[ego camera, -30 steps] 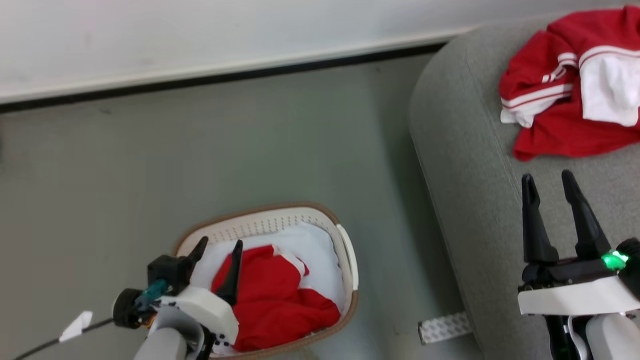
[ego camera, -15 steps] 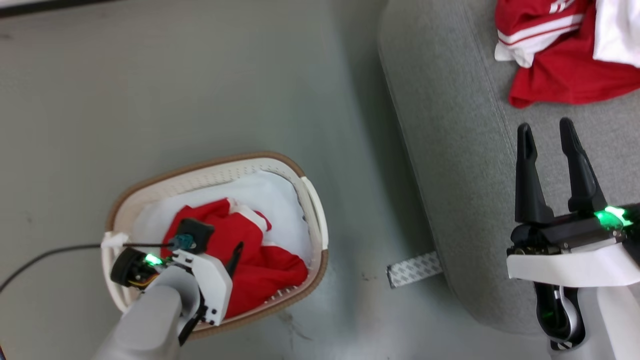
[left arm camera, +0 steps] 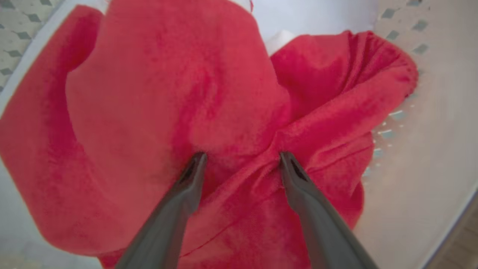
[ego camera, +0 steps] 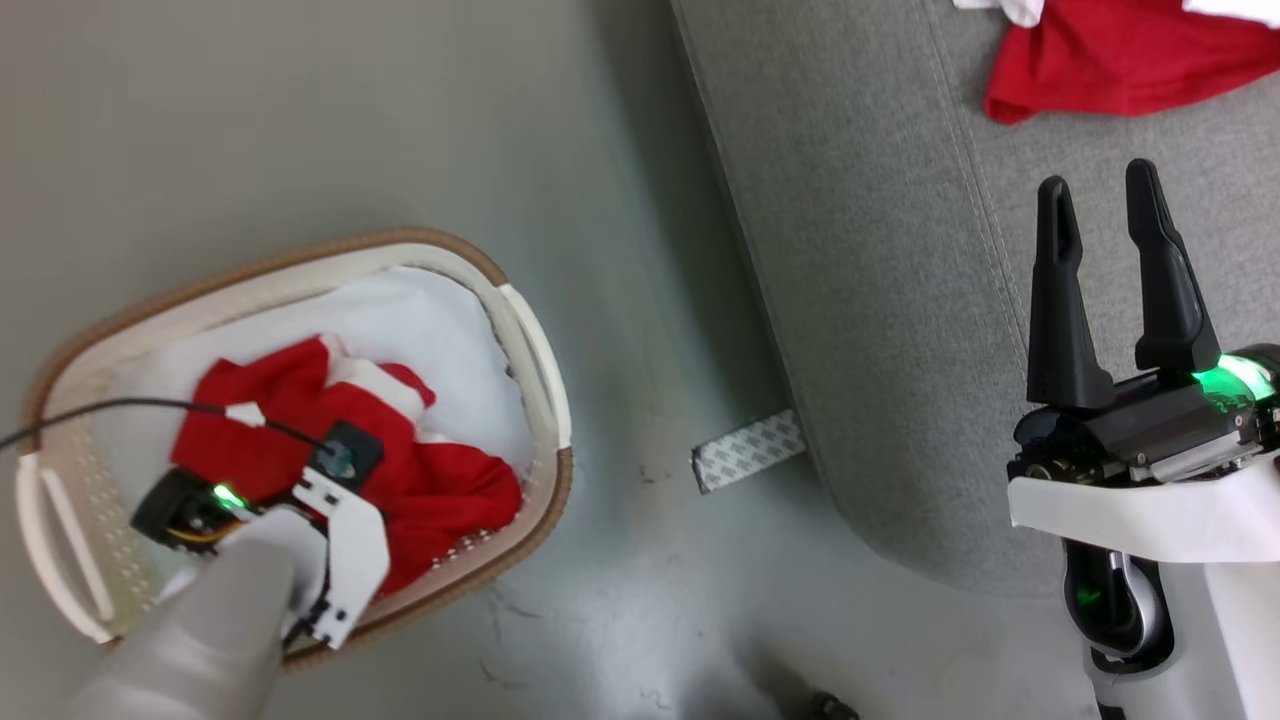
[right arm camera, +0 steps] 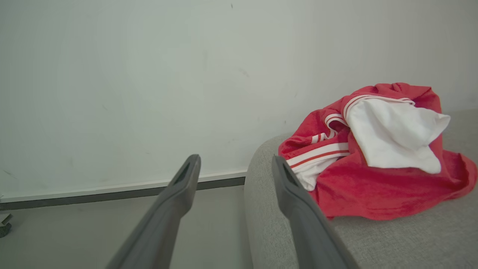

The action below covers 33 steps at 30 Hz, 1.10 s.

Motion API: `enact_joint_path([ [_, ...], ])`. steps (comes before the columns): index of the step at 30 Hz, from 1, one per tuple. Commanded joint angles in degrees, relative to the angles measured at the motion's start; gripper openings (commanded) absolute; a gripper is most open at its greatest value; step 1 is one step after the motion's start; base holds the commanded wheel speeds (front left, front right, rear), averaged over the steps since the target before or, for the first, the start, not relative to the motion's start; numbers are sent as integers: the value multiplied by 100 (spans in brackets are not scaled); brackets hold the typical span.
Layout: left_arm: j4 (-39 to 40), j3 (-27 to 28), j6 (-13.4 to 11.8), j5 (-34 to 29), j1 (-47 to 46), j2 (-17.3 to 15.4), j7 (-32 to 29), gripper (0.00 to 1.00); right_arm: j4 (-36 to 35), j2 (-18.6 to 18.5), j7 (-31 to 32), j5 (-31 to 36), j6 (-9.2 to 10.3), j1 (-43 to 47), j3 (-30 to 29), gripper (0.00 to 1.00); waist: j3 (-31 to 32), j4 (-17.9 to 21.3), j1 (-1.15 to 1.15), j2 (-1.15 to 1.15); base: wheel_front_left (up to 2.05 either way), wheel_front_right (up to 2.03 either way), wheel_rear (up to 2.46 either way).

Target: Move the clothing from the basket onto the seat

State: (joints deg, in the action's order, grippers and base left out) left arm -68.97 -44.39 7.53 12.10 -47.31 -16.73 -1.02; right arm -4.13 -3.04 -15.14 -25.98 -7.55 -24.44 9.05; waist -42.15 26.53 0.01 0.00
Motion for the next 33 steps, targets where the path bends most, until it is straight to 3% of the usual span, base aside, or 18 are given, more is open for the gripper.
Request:
enact_joint_path([
  [1,-112,-125,-12,-29,-160,-143,-149,100,-82,21,1,-93,13,-82,42,100,-287,193,-1,0,0,0,0],
  [8,-327,-499,-12,-44,-369,-233,-709,100,-156,20,1,-238,13,-117,103,100,-527,295,-1,0,0,0,0],
  [9,-337,-509,-12,-21,-383,-229,-692,84,-154,20,1,-249,13,-113,97,100,-537,293,-1,0,0,0,0],
  [11,-348,-523,-12,28,-404,-220,-611,3,-142,20,1,-263,13,-115,87,100,-544,290,-1,0,0,0,0],
  [12,-354,-531,-12,44,-405,-217,-580,0,-134,20,1,-266,13,-118,84,100,-542,291,-1,0,0,0,0],
  [26,-400,-530,-11,416,-210,39,56,0,-27,14,1,-17,13,-184,-11,100,41,25,-1,0,0,0,0],
  [33,-366,-460,-12,765,74,445,720,0,124,13,1,253,13,38,-144,100,879,-290,-1,0,0,0,0],
])
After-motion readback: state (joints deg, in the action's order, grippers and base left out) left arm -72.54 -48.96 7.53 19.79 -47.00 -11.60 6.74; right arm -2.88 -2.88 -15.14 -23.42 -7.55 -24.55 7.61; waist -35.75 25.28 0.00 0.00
